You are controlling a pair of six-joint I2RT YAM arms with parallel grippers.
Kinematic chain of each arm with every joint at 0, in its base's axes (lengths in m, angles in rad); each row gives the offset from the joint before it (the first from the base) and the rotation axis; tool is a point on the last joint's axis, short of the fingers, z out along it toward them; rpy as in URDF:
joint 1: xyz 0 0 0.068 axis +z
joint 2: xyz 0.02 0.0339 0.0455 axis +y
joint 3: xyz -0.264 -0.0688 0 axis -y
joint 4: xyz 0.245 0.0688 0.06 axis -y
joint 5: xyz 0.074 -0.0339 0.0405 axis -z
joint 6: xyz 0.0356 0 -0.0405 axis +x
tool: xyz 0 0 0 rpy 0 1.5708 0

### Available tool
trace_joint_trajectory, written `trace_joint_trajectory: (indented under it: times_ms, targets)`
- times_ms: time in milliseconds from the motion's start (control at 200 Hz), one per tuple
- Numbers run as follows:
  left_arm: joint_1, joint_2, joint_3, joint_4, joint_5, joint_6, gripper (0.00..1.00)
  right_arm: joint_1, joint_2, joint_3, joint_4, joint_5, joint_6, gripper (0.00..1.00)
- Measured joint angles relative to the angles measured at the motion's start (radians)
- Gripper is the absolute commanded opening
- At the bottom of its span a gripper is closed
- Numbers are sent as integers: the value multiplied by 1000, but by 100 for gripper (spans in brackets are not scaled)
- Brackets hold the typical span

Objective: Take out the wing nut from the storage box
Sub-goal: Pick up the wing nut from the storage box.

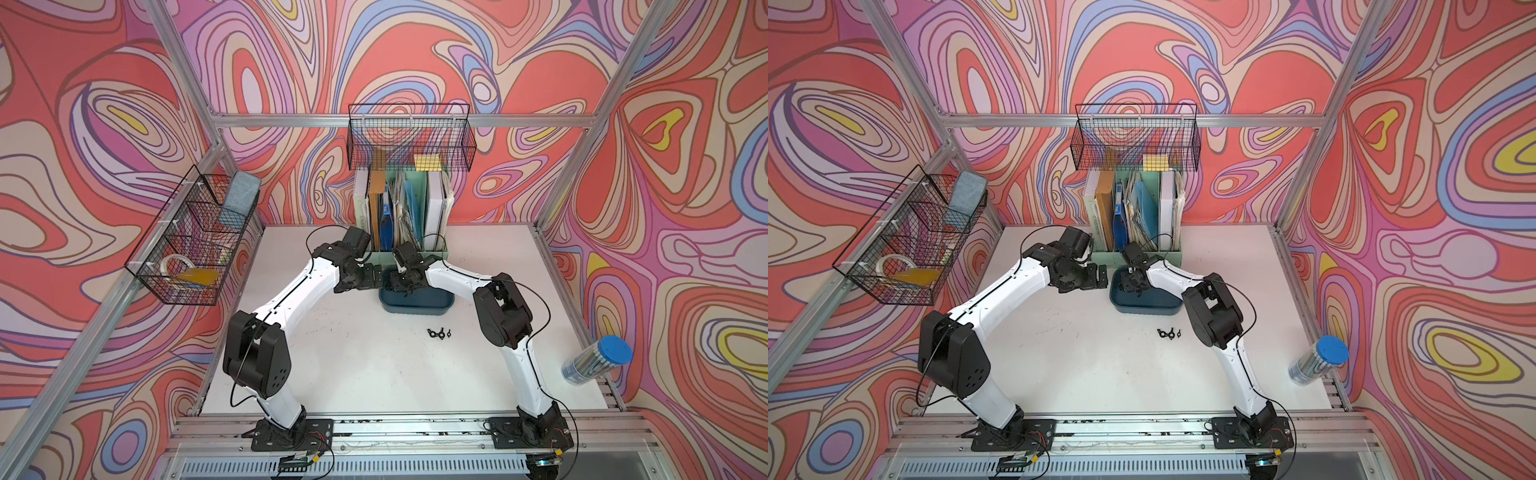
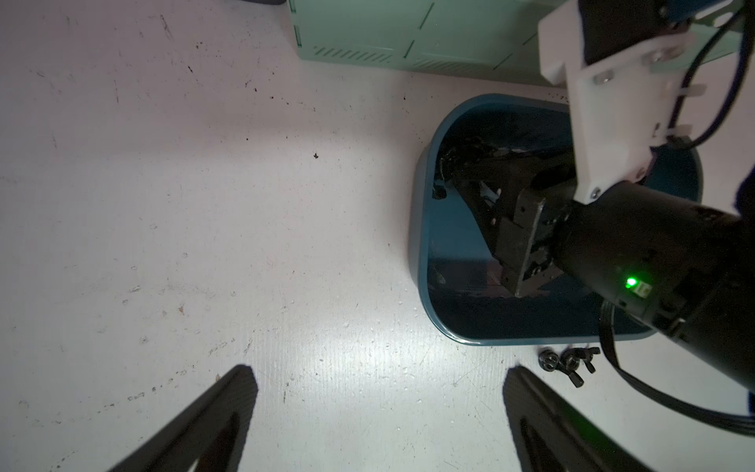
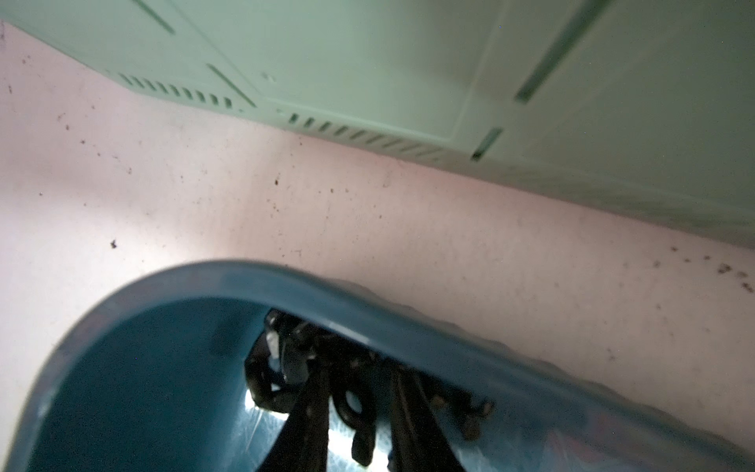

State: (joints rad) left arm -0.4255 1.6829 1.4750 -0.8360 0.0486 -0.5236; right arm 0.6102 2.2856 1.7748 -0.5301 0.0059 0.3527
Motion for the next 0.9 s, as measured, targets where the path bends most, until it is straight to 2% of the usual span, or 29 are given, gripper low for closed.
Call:
trace_joint_trajectory:
  times_ms: [100,155,295,431,566,616,726,901]
  targets:
    - [0,0,0,0,0,0,99,0,0,0,-1,0,-4,22]
    - [0,0,-2,0,0,0,99,0,0,-1,-1,0,-5,16]
    - [0,-3,-6,0,0,0,99,0,-5,-20,19,-3,-1,10]
    - [0,-10,-9,0,0,0,99,0,-23,-49,32,-3,4,9]
    - [0,-18,-12,2,1,-1,99,0,-40,-72,34,-3,9,13]
    - [0,-21,-14,3,4,-1,99,0,-45,-79,34,-3,10,24]
    - [0,-24,-18,6,13,-1,99,0,-46,-81,28,-2,14,34]
    - [0,-24,-18,8,24,-1,99,0,-56,-99,25,-1,20,35]
